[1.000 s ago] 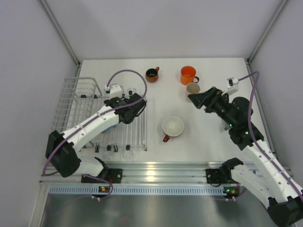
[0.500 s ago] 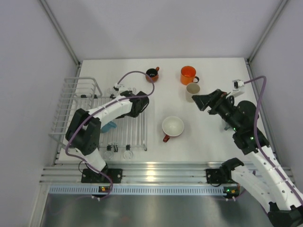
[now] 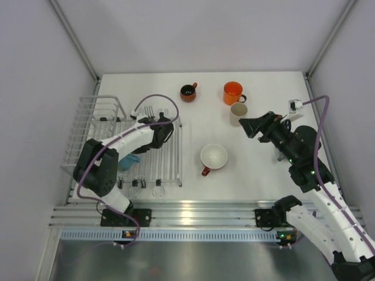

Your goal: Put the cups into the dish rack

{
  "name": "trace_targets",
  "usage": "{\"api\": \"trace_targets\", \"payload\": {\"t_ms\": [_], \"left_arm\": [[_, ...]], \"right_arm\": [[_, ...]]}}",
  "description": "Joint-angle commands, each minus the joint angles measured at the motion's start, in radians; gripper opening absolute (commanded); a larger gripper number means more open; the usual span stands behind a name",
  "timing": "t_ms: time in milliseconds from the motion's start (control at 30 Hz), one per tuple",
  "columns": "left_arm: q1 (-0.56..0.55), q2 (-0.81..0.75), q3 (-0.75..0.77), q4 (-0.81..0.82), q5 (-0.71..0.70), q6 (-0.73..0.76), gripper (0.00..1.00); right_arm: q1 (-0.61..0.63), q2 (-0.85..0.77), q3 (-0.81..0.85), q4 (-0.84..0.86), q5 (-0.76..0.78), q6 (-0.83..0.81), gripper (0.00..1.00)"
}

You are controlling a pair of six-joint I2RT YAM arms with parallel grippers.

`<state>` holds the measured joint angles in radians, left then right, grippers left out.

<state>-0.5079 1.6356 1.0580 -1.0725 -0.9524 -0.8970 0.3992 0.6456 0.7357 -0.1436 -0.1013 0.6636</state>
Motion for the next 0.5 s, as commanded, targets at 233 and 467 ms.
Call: {"api": "trace_targets", "payload": {"t_ms": [233,467], "left_arm": [[0.078,-0.118,-0.013,0.019,0.055,0.023,0.0],[-0.03,-0.118,0.022,0.016,0.112,0.079,0.0]], "right_arm": [[0.01,-0.038,0.065,-0.013,0.017,-0.045,0.86],[0.01,-0.057,0.062,-0.025,0.02,-0.047,0.86]]}}
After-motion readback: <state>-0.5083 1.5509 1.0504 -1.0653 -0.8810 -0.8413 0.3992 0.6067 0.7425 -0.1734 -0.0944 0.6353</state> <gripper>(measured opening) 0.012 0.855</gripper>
